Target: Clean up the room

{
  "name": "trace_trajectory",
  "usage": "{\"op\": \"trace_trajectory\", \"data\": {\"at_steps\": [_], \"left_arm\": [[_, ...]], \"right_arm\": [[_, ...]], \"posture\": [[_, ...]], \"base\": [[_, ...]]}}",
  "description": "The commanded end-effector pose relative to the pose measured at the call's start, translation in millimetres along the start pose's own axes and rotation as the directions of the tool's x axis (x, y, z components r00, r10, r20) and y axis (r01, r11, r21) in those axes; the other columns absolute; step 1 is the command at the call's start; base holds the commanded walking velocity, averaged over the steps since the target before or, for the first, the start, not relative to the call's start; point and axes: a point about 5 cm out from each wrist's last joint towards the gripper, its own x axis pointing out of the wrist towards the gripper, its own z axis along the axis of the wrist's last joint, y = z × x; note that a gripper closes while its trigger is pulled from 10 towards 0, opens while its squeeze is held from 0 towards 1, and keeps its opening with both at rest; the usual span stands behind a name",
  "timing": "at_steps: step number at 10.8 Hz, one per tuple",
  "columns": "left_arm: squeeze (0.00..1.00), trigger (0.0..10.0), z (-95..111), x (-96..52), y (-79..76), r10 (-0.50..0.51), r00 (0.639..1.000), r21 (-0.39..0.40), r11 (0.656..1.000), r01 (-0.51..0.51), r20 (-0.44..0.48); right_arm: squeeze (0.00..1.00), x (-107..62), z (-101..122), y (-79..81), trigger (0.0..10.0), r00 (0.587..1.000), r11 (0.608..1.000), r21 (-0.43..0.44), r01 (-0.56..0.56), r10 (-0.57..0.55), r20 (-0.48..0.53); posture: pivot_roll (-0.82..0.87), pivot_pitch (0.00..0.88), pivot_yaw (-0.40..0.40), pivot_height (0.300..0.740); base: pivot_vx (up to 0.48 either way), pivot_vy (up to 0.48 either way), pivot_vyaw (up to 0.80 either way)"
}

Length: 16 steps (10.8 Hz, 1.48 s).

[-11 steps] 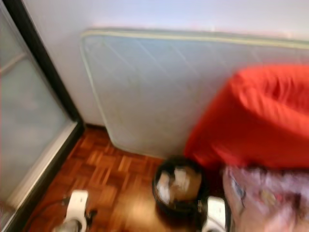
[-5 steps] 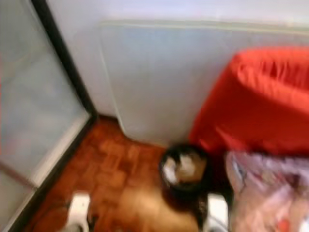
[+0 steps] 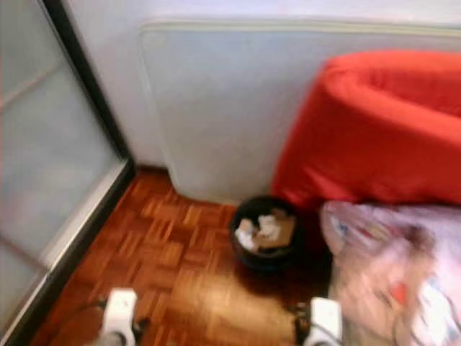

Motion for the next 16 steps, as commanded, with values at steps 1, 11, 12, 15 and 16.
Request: {"op": "trace_trajectory", "data": {"at_steps": [1, 11, 12, 15, 16], "left_arm": [[0.0, 10.0, -2.9, -1.0, 7.5, 0.018, 1.0, 0.007, 1.0, -0.018, -0.015], [0.0, 10.0, -9.6, -2.7, 8.7, 0.018, 0.999, 0.0, 1.0, -0.018, -0.036], [0.0, 10.0, -9.7, -2.7, 8.7, 0.017, 0.999, 0.001, 1.0, -0.017, -0.037], [0.0, 10.0, -10.4, -2.9, 8.5, 0.017, 0.999, 0.001, 1.0, -0.017, -0.039], [0.0, 10.0, -10.9, -3.0, 8.5, 0.018, 0.999, 0.0, 1.0, -0.018, -0.041]], "right_arm": [[0.0, -1.1, -6.9, 5.3, 10.0, 1.0, 1.0, 0.0, -0.013, 0.013, -0.023], [0.0, -1.8, -8.7, 3.9, 10.0, 1.0, 1.0, -0.003, -0.013, 0.013, -0.025], [0.0, -1.8, -8.7, 3.8, 10.0, 1.0, 1.0, -0.003, -0.012, 0.012, -0.026], [0.0, -2.0, -9.6, 3.6, 10.0, 0.999, 1.0, -0.004, -0.011, 0.011, -0.03], [0.0, -2.1, -10.7, 3.5, 10.0, 0.999, 1.0, -0.001, -0.011, 0.011, -0.04]], "posture": [[-0.01, 0.09, 0.008, 0.74], [-0.02, 0.103, 0.004, 0.74], [-0.02, 0.103, 0.004, 0.74], [-0.02, 0.103, 0.003, 0.74], [-0.02, 0.103, 0.003, 0.74]], "base": [[0.0, 0.0, 0.0], [0.0, 0.0, 0.0], [0.0, 0.0, 0.0], [0.0, 0.0, 0.0], [0.0, 0.0, 0.0]]}}
